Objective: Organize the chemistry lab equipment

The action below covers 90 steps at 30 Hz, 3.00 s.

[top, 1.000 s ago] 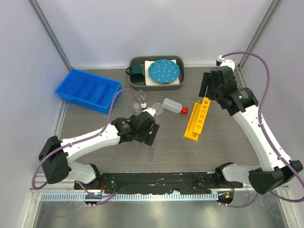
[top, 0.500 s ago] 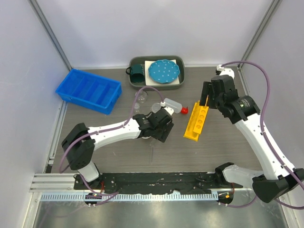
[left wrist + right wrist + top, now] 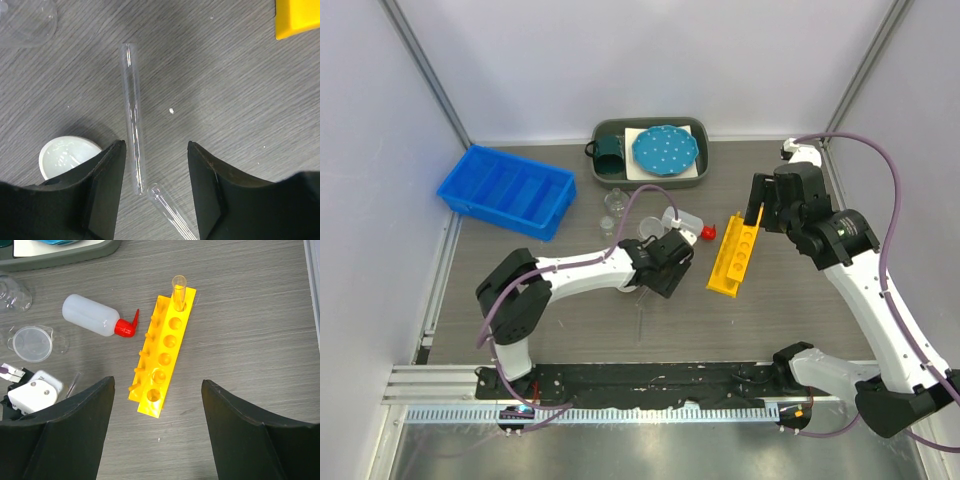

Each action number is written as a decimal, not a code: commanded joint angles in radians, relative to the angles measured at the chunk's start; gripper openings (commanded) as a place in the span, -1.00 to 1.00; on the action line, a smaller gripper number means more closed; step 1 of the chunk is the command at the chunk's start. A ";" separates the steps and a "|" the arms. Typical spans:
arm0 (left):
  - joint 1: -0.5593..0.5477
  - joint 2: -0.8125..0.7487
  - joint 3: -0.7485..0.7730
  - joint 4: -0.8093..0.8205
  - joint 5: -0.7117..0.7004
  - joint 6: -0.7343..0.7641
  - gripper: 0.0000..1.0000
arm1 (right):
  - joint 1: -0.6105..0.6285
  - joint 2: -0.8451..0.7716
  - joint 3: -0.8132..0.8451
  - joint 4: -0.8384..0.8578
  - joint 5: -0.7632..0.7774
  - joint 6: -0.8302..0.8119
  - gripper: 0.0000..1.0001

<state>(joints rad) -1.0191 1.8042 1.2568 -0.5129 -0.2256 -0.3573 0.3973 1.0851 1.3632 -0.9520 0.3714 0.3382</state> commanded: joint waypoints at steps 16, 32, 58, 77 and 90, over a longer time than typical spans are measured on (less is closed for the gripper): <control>0.077 0.076 0.027 0.076 0.080 0.009 0.06 | 0.003 -0.016 -0.009 0.041 -0.022 -0.028 0.51; 0.077 0.064 -0.083 0.129 0.098 -0.051 -0.04 | 0.005 -0.039 -0.026 0.033 -0.040 -0.022 0.51; 0.073 0.058 -0.030 0.047 0.043 -0.011 -0.85 | 0.005 -0.074 -0.029 0.019 -0.040 -0.018 0.51; 0.048 -0.222 0.162 -0.197 0.309 0.069 -0.88 | 0.005 -0.143 -0.012 -0.054 -0.205 -0.016 0.51; 0.050 -0.563 -0.019 -0.043 0.782 0.012 -0.86 | 0.005 -0.316 -0.041 -0.117 -0.807 0.011 0.51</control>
<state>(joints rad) -0.9688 1.3277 1.2930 -0.6350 0.3656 -0.3149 0.3973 0.7937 1.3296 -1.0870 -0.1875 0.3141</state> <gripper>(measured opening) 0.201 0.758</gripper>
